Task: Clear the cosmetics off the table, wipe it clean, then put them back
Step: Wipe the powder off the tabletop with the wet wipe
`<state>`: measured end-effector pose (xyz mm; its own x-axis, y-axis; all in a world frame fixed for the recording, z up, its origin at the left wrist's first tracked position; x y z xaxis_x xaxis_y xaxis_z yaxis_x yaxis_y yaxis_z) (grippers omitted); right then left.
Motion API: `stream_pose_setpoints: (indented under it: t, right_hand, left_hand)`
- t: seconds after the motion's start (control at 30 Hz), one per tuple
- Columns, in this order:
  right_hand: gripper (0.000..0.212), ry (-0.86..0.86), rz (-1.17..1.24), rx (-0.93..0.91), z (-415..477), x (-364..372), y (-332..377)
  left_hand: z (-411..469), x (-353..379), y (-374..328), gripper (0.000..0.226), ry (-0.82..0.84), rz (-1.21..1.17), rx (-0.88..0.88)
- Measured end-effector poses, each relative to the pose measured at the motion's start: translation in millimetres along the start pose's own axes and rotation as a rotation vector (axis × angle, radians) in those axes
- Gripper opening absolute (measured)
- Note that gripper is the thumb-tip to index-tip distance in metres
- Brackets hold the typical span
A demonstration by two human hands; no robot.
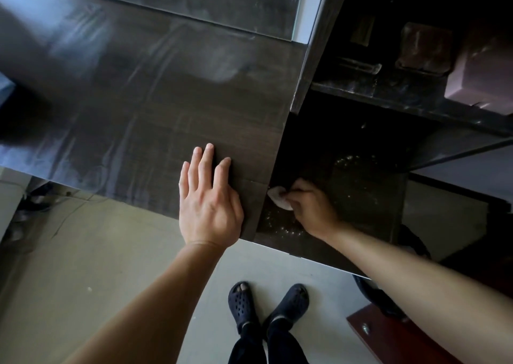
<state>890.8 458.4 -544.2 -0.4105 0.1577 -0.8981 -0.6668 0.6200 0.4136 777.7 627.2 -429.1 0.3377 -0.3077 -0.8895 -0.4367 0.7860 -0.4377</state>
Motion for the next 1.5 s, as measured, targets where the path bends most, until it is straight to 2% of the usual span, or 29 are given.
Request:
stream_pose_setpoints:
  t: [0.1,0.2,0.27,0.3,0.37,0.43,0.5,0.57,0.67,0.77,0.83,0.9,0.97,1.03,1.13,1.2,1.23,1.3,1.33,1.4,1.5]
  right_hand:
    - [0.018,-0.164,0.001,0.195,54.1,-15.9,-14.2]
    - [0.026,-0.186,-0.042,0.371,92.0,-13.5,-5.4]
    - [0.035,-0.191,0.054,0.431,80.6,3.4,10.8]
    - [0.037,-0.184,0.060,0.417,65.1,10.8,20.2]
    - [0.033,-0.064,0.012,0.291,23.5,25.1,33.9]
    - [0.025,0.032,0.128,0.087,-29.3,39.4,49.5]
    - [0.015,0.119,0.033,-0.090,-60.6,37.5,61.7]
    - [0.017,0.128,0.044,-0.004,-44.4,24.8,48.1]
    - [0.017,-0.071,0.006,0.234,19.9,-0.6,31.4]
    - [0.024,-0.084,0.001,0.379,30.9,12.6,43.0]
    - [0.027,-0.052,-0.003,0.296,-6.3,34.4,61.9]
    - [0.026,0.109,-0.006,0.130,-50.3,49.2,73.8]
    - [0.013,0.162,0.069,-0.017,-77.8,47.6,76.2]
    - [0.012,0.104,0.058,-0.082,-71.6,26.5,70.2]
    - [0.023,-0.140,0.129,-0.013,-11.9,-19.5,25.4]
    - [0.032,-0.264,0.021,0.092,46.1,-51.8,-13.9]
    - [0.032,-0.281,-0.016,0.166,74.9,-62.0,-35.2]
    - [0.028,-0.179,-0.080,0.377,117.0,-64.1,-68.4]
    - [0.026,-0.129,-0.074,0.422,125.1,-58.3,-73.2]
    - [0.020,-0.107,-0.019,0.438,118.6,-44.3,-65.7]
    - [0.014,-0.158,0.048,0.351,47.2,-20.4,-21.3]
  left_hand:
    - [0.3,0.7,1.1,0.043,-0.013,0.007,0.000]
    - [0.2,1.9,1.4,0.043,-0.015,0.011,0.005]
    - [0.0,2.2,1.5,0.043,-0.006,0.013,-0.001]
    - [-0.2,2.1,1.4,0.044,-0.004,0.011,-0.004]
    - [0.2,1.3,1.0,0.044,-0.007,0.010,-0.001]
    - [0.5,0.8,0.5,0.045,-0.012,0.006,0.001]
    - [0.5,0.1,-0.1,0.044,-0.012,0.001,0.001]
    - [0.5,0.6,0.4,0.044,-0.011,0.004,0.005]
    - [0.1,1.9,2.1,0.045,-0.009,0.015,0.004]
    - [-0.4,2.0,1.6,0.046,0.004,0.017,0.000]
    - [0.1,2.0,1.2,0.046,0.004,0.014,-0.004]
    - [0.5,1.8,1.4,0.045,-0.002,0.012,-0.007]
    - [-0.5,0.9,1.0,0.044,-0.002,0.009,-0.004]
    - [-0.3,0.2,0.4,0.044,-0.003,0.006,-0.003]
    - [1.3,1.1,1.0,0.044,-0.013,0.005,-0.002]
    - [0.6,1.4,1.1,0.044,-0.014,0.005,-0.001]
    - [0.0,1.5,1.0,0.044,-0.012,0.004,-0.003]
    - [-0.4,0.9,0.6,0.044,-0.015,0.003,-0.005]
    - [-0.3,0.8,0.3,0.044,-0.015,0.004,-0.002]
    - [-0.2,0.9,0.7,0.044,-0.017,0.007,0.001]
    - [-0.6,1.0,1.9,0.045,-0.014,0.012,0.001]
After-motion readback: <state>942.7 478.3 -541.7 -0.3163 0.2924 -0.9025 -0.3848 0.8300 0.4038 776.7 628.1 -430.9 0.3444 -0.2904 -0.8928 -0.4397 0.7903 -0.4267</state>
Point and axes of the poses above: each hand's wrist, its own z-axis towards the middle knuckle, its own x-axis out of the palm, y = z × x, the point moved 2 cm from there along z, towards the middle knuckle, and after that the axes turned 8 degrees about -z, right-handed, at the moved point
